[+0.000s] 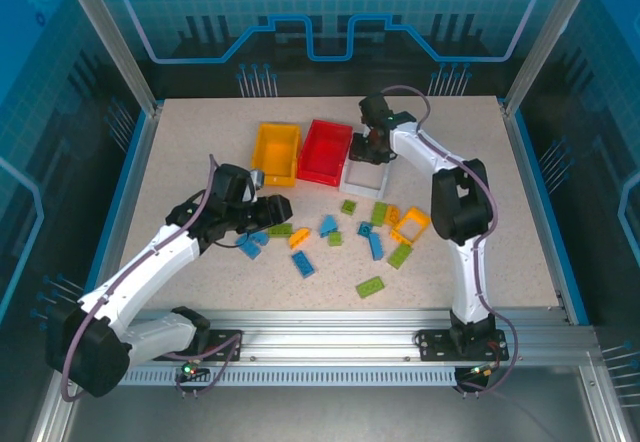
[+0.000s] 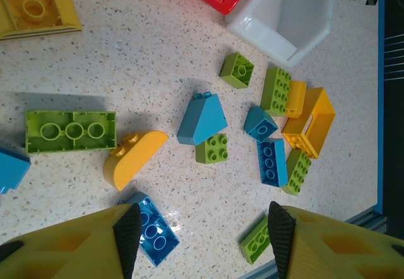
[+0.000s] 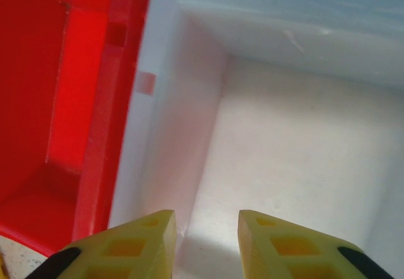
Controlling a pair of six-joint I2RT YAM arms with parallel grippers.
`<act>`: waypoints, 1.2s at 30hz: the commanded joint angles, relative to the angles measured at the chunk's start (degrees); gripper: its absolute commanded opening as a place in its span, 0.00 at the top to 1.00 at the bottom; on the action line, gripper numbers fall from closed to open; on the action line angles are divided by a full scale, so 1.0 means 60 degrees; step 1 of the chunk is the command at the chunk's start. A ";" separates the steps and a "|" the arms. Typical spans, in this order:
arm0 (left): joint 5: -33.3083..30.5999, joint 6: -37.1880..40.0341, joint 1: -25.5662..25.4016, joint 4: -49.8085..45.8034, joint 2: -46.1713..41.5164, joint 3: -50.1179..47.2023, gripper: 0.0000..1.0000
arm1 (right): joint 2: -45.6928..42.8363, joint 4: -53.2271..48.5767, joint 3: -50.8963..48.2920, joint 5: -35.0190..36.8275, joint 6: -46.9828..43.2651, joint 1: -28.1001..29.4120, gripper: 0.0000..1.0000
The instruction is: Sort the legos into containers by color
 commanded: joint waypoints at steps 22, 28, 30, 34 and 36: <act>-0.0542 -0.0694 -0.1011 0.1168 -0.0940 -0.0436 0.37 | -0.2592 0.0079 -0.2835 0.0494 -0.0969 -0.0968 0.41; -0.0548 -0.0709 -0.1176 0.1255 -0.0841 -0.0551 0.37 | -0.1859 -0.0071 -0.2342 0.0881 -0.0956 -0.0968 0.56; -0.0548 -0.0709 -0.1270 0.1342 -0.0799 -0.0552 0.37 | -0.1653 -0.0149 -0.2135 0.1089 -0.0954 -0.0984 0.61; -0.0585 -0.0709 -0.1538 0.1511 -0.0751 -0.0559 0.37 | -0.1393 -0.0284 -0.1826 0.1470 -0.0971 -0.1082 0.72; -0.0655 -0.0684 -0.1685 0.1593 -0.0766 -0.0537 0.37 | -0.1349 -0.0342 -0.1714 0.1575 -0.1011 -0.1158 0.74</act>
